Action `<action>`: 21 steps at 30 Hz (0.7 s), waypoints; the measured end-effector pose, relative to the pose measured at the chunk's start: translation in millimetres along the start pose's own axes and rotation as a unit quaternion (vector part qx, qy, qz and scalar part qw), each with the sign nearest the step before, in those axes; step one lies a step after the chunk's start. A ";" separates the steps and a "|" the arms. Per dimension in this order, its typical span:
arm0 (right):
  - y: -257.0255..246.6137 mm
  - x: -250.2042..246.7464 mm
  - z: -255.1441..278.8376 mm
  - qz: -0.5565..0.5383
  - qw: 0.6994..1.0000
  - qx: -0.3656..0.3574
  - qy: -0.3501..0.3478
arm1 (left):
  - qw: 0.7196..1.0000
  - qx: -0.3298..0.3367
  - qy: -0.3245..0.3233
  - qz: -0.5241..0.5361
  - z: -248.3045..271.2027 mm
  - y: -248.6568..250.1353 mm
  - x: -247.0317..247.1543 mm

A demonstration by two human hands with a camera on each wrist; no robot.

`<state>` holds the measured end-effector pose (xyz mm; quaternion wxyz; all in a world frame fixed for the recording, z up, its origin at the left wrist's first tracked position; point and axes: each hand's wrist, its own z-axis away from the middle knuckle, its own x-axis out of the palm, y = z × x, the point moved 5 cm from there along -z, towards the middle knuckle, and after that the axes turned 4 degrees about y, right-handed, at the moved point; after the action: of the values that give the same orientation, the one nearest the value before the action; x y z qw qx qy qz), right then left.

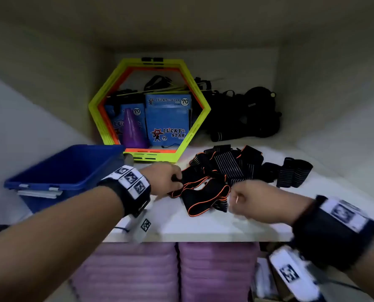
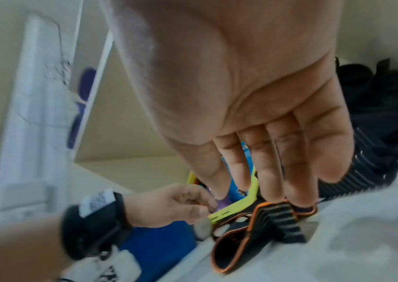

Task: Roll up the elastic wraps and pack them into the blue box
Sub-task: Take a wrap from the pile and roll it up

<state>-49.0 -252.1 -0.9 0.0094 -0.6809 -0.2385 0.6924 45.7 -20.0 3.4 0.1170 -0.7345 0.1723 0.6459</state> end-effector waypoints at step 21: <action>15.5 -72.0 -68.5 -0.024 0.981 0.099 0.163 | 0.995 -0.065 -0.069 -0.036 -27.8 -18.4 -5.5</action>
<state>26.0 -268.4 64.1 0.1319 -0.7743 -0.1807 0.5920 77.8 -13.6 11.8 0.1039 -0.6999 0.0950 0.7003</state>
